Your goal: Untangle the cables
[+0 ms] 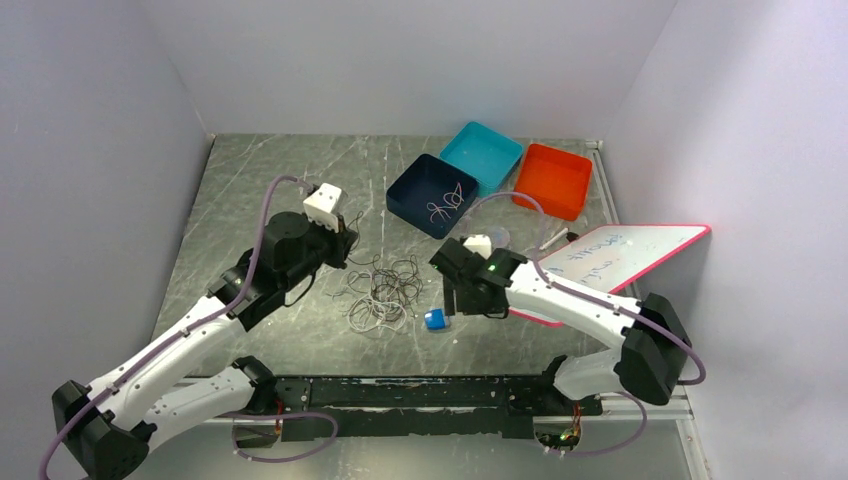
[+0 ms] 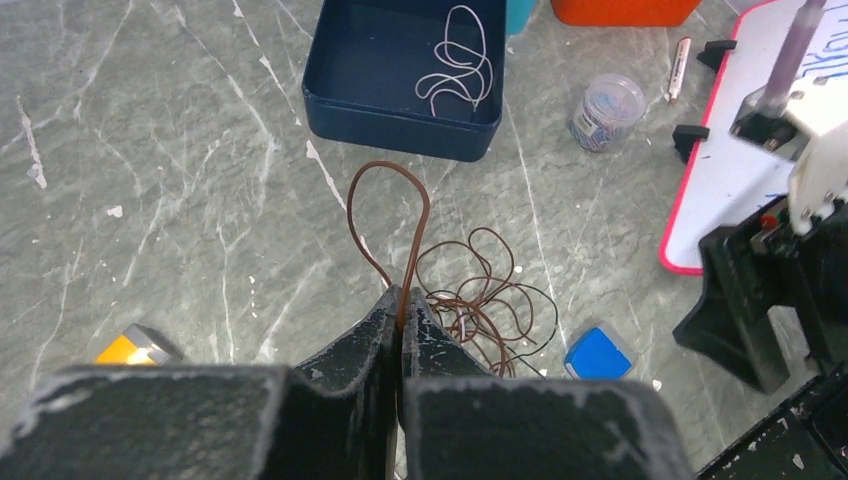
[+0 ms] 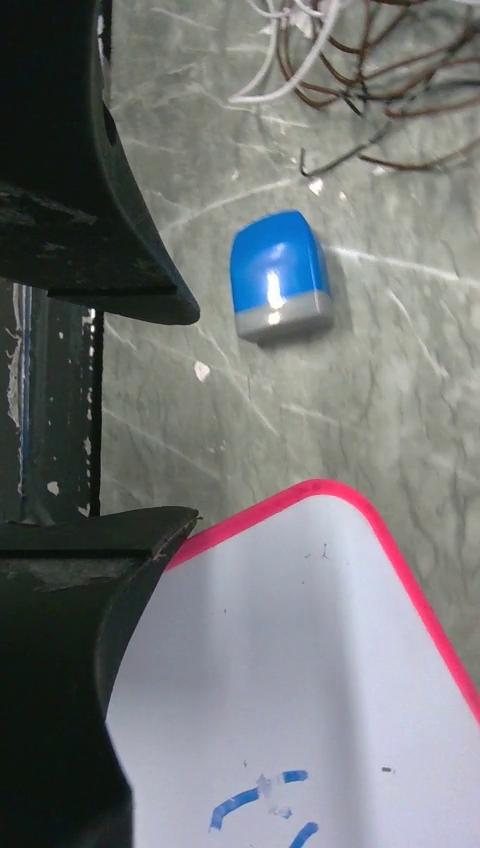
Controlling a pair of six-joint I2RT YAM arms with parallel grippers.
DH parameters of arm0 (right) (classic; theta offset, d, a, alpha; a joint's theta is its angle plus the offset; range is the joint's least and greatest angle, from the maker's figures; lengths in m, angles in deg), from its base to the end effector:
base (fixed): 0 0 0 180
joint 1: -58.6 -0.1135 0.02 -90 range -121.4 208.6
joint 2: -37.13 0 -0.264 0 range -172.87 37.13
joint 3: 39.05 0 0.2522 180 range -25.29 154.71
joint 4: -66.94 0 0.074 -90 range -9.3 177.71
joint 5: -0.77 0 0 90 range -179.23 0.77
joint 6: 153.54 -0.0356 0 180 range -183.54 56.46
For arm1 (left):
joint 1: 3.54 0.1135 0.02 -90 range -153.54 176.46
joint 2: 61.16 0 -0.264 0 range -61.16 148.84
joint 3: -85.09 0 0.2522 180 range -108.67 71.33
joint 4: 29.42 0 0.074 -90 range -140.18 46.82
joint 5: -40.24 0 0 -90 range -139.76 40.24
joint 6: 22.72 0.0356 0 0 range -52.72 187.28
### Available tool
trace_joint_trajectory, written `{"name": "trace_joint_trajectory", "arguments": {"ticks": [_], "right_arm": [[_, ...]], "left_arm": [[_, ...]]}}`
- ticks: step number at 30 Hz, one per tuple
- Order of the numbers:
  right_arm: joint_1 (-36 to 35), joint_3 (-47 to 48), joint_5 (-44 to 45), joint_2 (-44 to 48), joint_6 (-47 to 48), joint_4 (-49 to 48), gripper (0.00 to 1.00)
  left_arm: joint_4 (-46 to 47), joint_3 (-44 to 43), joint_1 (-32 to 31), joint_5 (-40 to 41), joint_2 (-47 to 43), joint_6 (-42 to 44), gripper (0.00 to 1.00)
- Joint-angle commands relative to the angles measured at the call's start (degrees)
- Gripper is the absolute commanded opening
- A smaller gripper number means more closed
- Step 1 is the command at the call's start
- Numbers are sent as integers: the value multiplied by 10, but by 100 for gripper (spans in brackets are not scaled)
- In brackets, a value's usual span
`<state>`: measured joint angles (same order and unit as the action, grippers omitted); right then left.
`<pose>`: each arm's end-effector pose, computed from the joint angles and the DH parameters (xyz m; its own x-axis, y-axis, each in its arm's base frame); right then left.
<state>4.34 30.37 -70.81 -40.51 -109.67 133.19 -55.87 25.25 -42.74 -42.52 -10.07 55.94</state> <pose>0.1505 0.1898 0.2315 -0.9096 -0.0930 -0.4050 -0.0937 0.9954 -0.0180 0.1637 -0.1277 0.3241 -0.3360 0.0223 -0.9416 0.4772 0.8659 -0.1498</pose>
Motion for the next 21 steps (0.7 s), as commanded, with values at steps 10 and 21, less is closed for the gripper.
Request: {"name": "trace_joint_trajectory", "arguments": {"ticks": [10,21], "right_arm": [[178,-51,26,86,47,18,71],[209,-46,-69,114,122,-68,71]], "left_arm": [[29,-8,3,-21,27,10,7],[34,-7,3,-27,34,8,7]]}}
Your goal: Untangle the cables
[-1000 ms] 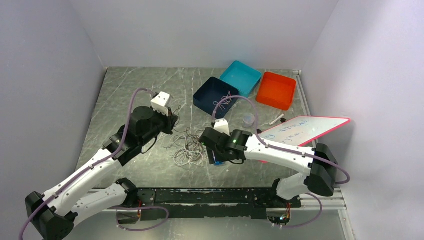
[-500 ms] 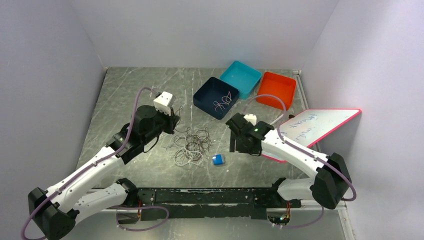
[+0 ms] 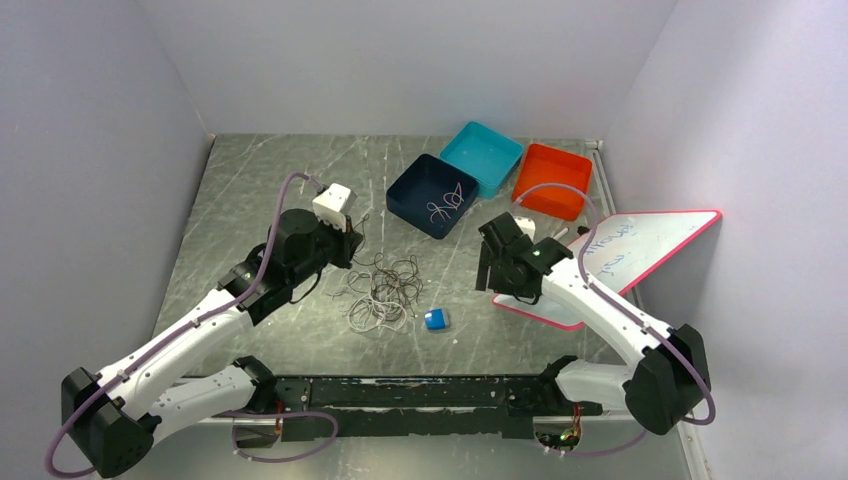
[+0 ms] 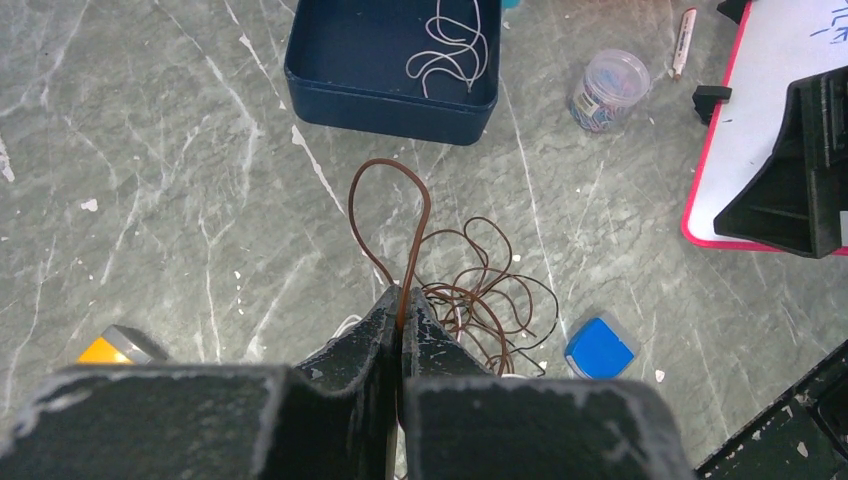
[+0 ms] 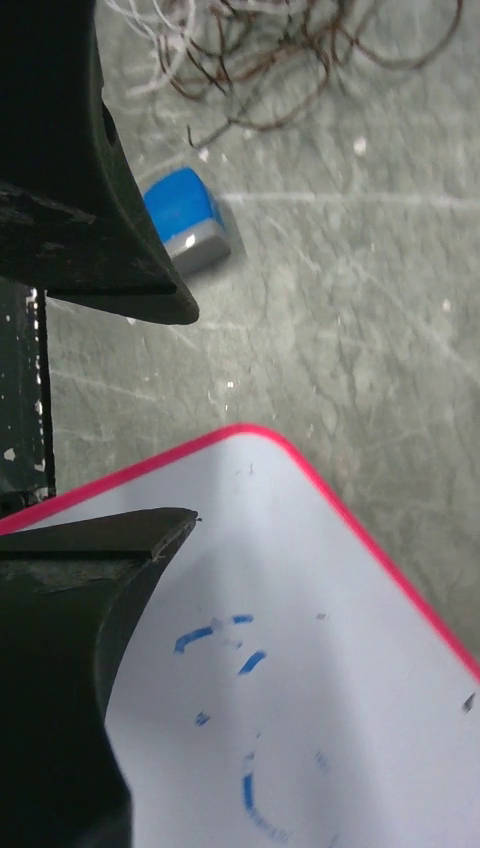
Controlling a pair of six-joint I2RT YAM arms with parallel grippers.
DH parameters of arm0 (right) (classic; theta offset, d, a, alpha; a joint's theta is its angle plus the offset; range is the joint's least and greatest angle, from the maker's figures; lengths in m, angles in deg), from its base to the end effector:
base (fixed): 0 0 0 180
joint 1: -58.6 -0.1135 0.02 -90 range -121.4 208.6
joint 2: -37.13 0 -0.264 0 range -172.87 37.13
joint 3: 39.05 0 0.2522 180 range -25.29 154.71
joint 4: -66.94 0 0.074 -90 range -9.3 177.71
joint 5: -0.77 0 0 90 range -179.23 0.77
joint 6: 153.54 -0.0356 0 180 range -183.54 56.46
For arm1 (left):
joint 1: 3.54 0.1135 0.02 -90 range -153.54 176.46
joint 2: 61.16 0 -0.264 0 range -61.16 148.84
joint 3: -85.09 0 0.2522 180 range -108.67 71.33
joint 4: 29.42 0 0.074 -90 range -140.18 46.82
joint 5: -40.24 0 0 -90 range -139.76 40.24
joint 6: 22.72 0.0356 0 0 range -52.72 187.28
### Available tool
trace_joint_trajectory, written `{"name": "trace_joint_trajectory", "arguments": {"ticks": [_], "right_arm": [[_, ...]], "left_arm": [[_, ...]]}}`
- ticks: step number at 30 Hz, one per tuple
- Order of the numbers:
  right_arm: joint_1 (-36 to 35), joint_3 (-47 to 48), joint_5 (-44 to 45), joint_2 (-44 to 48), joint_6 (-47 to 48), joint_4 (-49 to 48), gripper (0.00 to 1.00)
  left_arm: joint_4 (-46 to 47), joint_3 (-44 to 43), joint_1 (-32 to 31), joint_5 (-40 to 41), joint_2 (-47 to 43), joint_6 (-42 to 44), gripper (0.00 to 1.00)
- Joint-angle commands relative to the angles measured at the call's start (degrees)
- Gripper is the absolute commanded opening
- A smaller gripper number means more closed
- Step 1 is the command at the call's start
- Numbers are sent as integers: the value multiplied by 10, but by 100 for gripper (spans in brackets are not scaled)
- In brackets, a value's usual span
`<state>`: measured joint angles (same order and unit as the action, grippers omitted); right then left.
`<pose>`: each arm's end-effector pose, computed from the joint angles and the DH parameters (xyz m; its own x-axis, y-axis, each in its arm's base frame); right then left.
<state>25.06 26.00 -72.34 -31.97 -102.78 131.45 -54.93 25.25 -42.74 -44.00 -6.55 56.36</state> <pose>0.1865 0.1112 0.2417 -0.8793 0.1433 -0.4542 0.1498 0.9885 0.0218 0.1734 -0.1368 0.3138 -0.3690 0.0578 -0.9276 0.4949 0.8570 -0.1435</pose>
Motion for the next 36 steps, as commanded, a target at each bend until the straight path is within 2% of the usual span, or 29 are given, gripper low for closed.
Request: {"name": "trace_joint_trajectory", "arguments": {"ticks": [1,5,9,13,19,24,30,34,36], "right_arm": [[2,0,-70,33,67,-62,71],[-3,15,-118,26,82,-72,71],[-67,36,-87,-10,42,-14,69],[-162,49,-13,-45,-65,65,69],[-215,35,26,-56,-208,133,71],[-217,37,83,-74,-261,203,75],[-210,33,119,-96,-286,233,79],[-166,15,149,-76,-287,237,80],[-114,4,154,-54,-266,225,80]], "left_arm": [[26,-7,2,-12,-1,4,7],[30,-5,3,-16,1,2,7],[31,-5,3,-17,3,2,7],[33,-6,3,-18,5,4,7],[32,-7,3,-22,8,9,7],[36,-3,2,-26,6,7,7],[37,0,3,-23,1,6,7],[36,0,3,-25,2,6,7],[35,-1,3,-28,3,7,7]]}}
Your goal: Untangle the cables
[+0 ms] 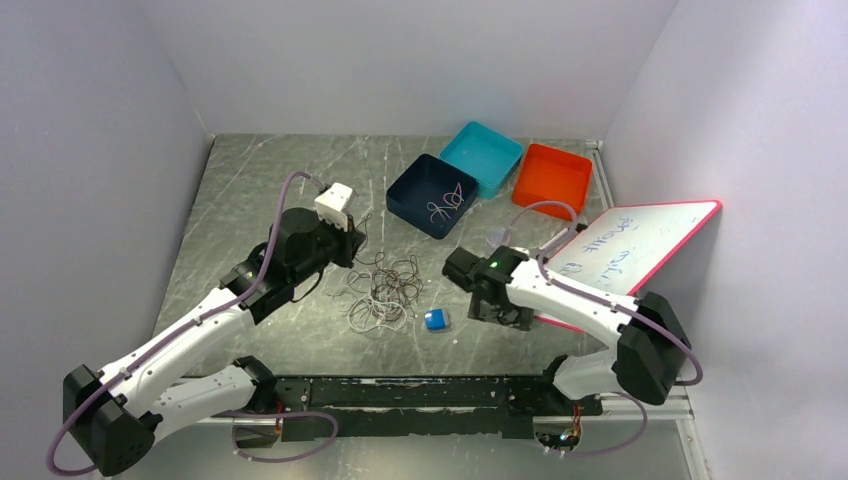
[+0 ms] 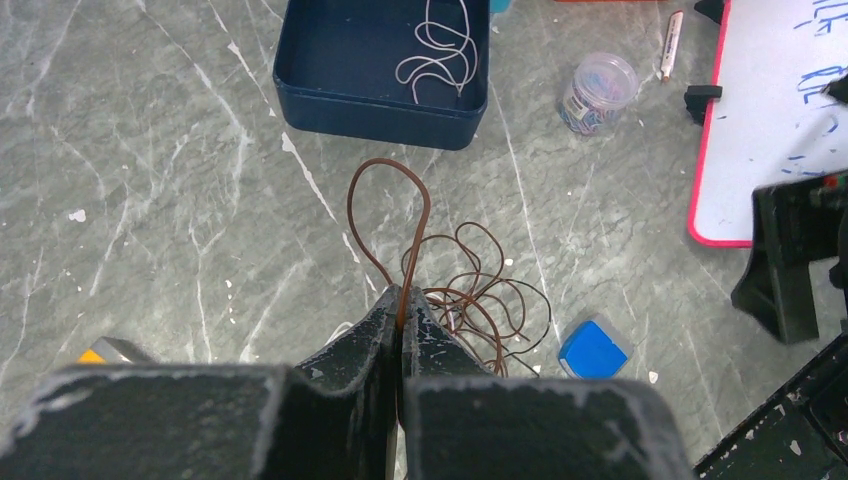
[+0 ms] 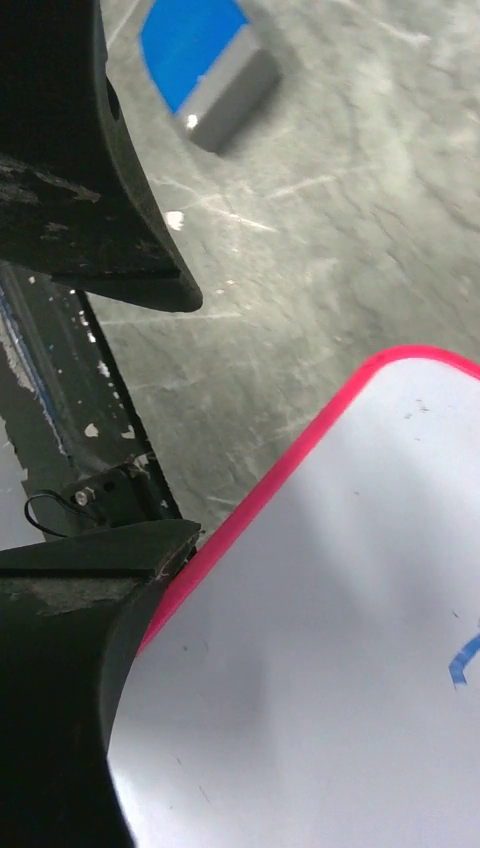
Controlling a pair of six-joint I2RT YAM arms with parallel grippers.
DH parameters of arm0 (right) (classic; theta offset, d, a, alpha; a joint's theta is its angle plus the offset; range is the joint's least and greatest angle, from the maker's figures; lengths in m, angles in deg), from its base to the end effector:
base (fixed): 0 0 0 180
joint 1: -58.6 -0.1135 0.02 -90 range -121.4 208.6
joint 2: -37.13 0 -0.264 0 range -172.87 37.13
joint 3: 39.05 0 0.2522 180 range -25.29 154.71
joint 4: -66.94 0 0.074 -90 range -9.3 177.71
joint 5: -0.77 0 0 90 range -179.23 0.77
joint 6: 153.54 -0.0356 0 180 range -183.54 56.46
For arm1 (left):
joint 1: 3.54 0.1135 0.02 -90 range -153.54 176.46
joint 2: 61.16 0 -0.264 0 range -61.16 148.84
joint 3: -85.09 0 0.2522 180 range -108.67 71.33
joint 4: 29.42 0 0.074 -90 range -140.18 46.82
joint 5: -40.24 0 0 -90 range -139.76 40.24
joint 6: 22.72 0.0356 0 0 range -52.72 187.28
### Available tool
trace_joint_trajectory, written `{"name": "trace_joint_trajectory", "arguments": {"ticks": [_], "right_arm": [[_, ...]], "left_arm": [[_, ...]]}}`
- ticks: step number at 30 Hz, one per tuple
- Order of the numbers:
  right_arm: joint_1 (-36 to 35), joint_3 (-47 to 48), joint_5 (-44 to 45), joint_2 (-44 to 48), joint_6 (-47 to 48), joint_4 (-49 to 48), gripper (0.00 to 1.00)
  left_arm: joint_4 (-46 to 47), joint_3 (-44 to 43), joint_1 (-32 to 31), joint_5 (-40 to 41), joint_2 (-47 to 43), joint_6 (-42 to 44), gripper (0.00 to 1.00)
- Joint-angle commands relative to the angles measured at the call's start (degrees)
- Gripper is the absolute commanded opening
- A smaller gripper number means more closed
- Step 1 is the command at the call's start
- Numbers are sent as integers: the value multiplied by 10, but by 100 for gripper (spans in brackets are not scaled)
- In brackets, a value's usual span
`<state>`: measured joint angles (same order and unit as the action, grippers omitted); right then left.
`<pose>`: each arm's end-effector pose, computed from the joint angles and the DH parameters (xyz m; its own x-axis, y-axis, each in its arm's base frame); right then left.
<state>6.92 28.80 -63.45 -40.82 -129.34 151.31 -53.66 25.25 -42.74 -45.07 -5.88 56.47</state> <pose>0.1392 0.1512 0.2217 -0.9170 0.1644 -0.3635 0.2656 0.9314 -0.2488 0.1755 -0.1394 0.3137 -0.3633 0.0551 -0.9300 0.5112 0.8464 -0.1496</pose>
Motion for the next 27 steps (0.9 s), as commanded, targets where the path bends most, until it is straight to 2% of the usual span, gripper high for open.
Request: {"name": "trace_joint_trajectory", "arguments": {"ticks": [1,6,14,17,21,27], "right_arm": [[90,-28,67,49,15,19,80],[159,-21,90,89,62,-7,80],[164,5,91,87,73,-33,80],[165,15,64,109,98,-49,80],[163,8,-15,153,155,-114,80],[163,-28,-61,162,147,-204,80]], "left_arm": [[21,-3,3,-18,-3,7,7],[22,-2,3,-19,1,9,7],[24,-8,3,-27,11,8,7],[22,-7,3,-23,11,8,7],[29,-3,2,-23,11,5,7],[28,-12,3,-28,20,3,7]]}}
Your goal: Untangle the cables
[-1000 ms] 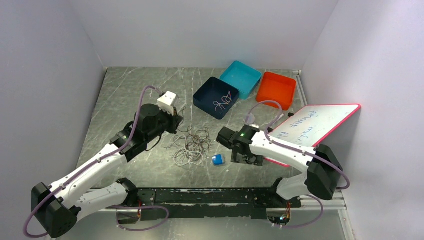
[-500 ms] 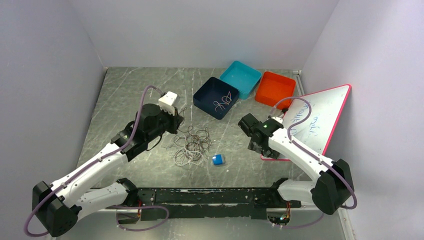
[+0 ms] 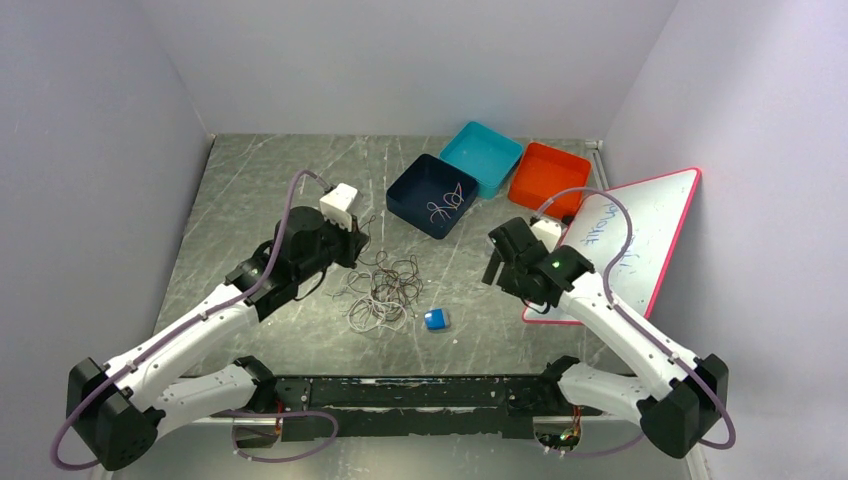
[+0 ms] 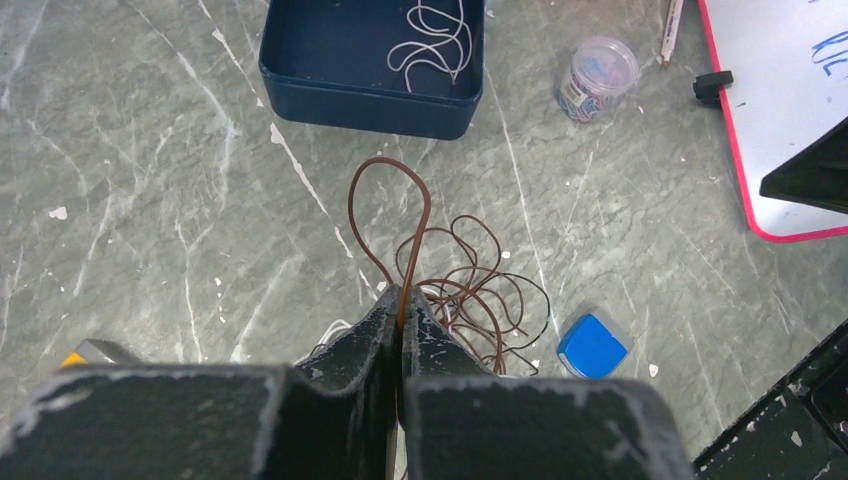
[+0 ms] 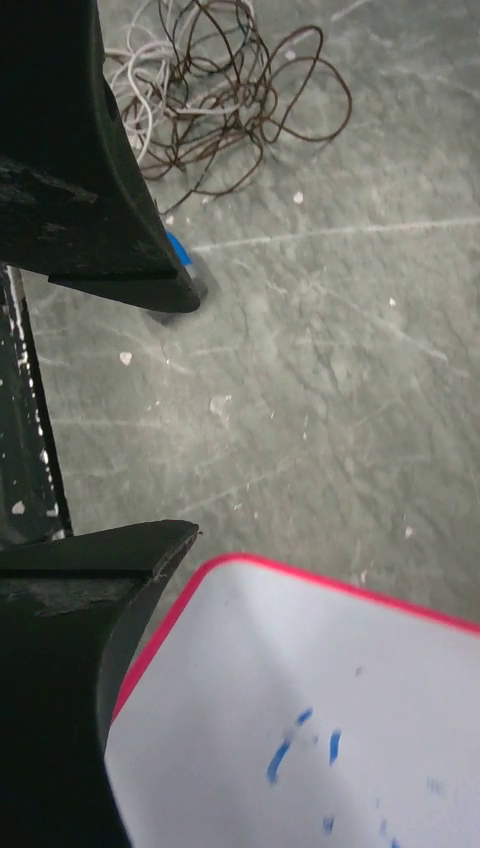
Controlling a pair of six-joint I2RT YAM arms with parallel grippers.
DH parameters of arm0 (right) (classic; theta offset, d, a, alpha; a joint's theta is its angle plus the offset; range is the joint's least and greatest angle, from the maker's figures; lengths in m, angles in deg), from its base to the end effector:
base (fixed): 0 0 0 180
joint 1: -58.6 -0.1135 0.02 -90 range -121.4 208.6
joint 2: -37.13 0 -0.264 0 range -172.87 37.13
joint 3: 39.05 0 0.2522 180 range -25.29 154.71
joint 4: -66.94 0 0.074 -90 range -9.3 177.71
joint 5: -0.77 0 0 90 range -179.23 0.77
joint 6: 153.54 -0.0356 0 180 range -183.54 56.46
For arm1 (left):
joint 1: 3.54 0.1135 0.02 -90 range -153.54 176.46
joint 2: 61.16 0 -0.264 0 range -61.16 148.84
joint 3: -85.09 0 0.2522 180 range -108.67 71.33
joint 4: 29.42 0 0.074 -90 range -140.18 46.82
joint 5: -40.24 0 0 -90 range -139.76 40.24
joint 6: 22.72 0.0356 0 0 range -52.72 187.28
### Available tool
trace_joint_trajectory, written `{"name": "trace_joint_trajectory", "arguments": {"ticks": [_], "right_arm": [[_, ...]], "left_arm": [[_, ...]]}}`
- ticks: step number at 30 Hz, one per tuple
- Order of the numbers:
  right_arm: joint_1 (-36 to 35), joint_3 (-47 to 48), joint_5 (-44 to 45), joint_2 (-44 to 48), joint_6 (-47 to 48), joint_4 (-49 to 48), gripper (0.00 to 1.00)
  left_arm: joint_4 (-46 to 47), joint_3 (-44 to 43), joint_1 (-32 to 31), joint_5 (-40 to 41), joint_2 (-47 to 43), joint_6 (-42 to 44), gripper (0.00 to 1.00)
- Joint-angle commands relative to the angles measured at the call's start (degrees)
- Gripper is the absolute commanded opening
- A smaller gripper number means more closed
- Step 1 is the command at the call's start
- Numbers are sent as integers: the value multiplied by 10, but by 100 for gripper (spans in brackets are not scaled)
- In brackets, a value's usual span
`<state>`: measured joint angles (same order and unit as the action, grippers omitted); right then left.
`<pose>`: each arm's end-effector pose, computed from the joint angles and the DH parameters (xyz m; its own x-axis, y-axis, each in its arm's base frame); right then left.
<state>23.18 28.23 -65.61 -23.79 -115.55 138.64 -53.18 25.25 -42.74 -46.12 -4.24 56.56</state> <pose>0.1605 0.0967 0.2753 -0.7670 0.3406 -0.5438 0.3407 0.9343 0.1047 0.1798 -0.1437 0.3086 -0.3797 0.0701 -0.9225 0.5233 0.8386 -0.1516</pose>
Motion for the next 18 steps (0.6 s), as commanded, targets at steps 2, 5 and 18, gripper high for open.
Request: {"name": "trace_joint_trajectory", "arguments": {"ticks": [2,5,18], "right_arm": [[1,-27,-28,-35,-16,-86,80],[0,-47,-6,-52,-59,-105,81],[5,-129,109,-81,-243,-41,87]], "left_arm": [[24,-10,3,-18,1,1,7],[22,-7,3,-15,-5,0,7],[22,-1,3,-22,-13,1,7]]}}
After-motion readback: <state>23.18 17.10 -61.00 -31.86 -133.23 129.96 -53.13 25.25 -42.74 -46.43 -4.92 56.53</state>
